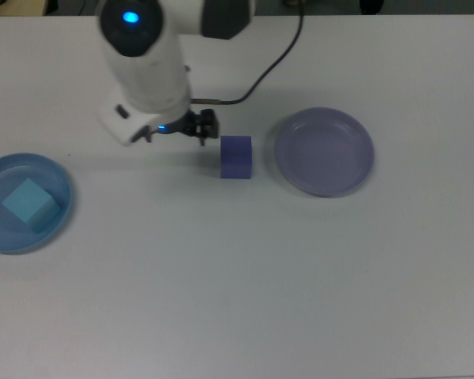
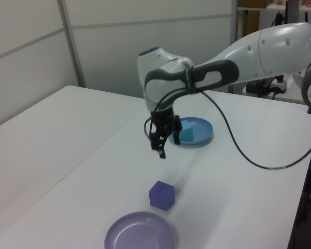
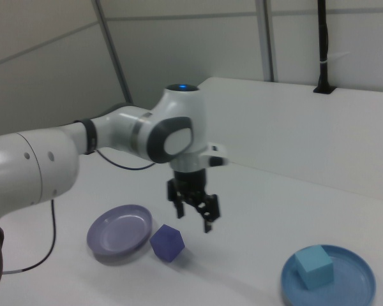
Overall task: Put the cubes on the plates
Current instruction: 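Move the gripper down over the purple cube and close on it, then carry the purple cube onto the lavender plate and release it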
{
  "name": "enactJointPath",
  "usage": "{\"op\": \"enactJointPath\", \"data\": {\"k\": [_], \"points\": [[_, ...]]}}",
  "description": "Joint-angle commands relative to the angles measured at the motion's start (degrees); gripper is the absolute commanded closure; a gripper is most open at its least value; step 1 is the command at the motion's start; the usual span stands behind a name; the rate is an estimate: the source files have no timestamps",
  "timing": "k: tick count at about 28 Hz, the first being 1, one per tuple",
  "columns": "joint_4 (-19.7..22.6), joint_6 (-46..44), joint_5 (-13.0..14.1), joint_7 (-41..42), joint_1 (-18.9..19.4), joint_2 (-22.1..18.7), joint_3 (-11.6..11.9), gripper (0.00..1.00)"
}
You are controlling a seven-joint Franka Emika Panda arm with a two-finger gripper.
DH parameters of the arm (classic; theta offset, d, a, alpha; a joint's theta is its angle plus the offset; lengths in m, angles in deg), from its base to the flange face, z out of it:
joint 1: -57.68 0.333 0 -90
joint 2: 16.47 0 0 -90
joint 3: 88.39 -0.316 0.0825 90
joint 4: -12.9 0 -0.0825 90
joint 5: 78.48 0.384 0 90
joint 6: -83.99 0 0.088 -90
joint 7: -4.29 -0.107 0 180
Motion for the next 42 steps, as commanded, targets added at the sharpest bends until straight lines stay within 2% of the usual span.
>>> {"op": "enactJointPath", "data": {"k": [1, 3, 8, 18, 29, 30, 32, 33, 34, 37, 39, 42], "points": [[4.93, -0.81, -1.74, -2.85, 6.62, -1.55, 1.02, 0.0], [6.69, -0.28, -2.97, -3.64, 9.68, -1.38, 1.02, 0.0], [8.19, 0.68, -3.41, -3.73, 11.81, -0.85, 0.93, 0.0], [8.81, 4.81, -6.49, -6.54, 11.64, 1.7, 1.11, 0.0], [8.98, 8.33, -8.33, -9.27, 11.81, 3.54, 1.11, 0.0], [8.98, 8.42, -8.34, -9.27, 11.81, 3.54, 1.11, 0.03], [8.98, 8.42, -8.34, -9.18, 11.55, 3.54, 1.11, 0.19], [8.9, 8.42, -8.34, -9.18, 11.55, 3.54, 1.11, 0.3], [8.89, 8.33, -8.25, -9.27, 11.46, 3.54, 1.11, 0.59], [8.89, 8.16, -8.33, -9.18, 11.46, 3.37, 1.11, 0.83], [8.89, 7.72, -8.25, -9.27, 11.55, 2.93, 1.11, 0.93], [8.89, 7.02, -8.25, -9.27, 11.9, 2.23, 1.02, 0.94]]}}
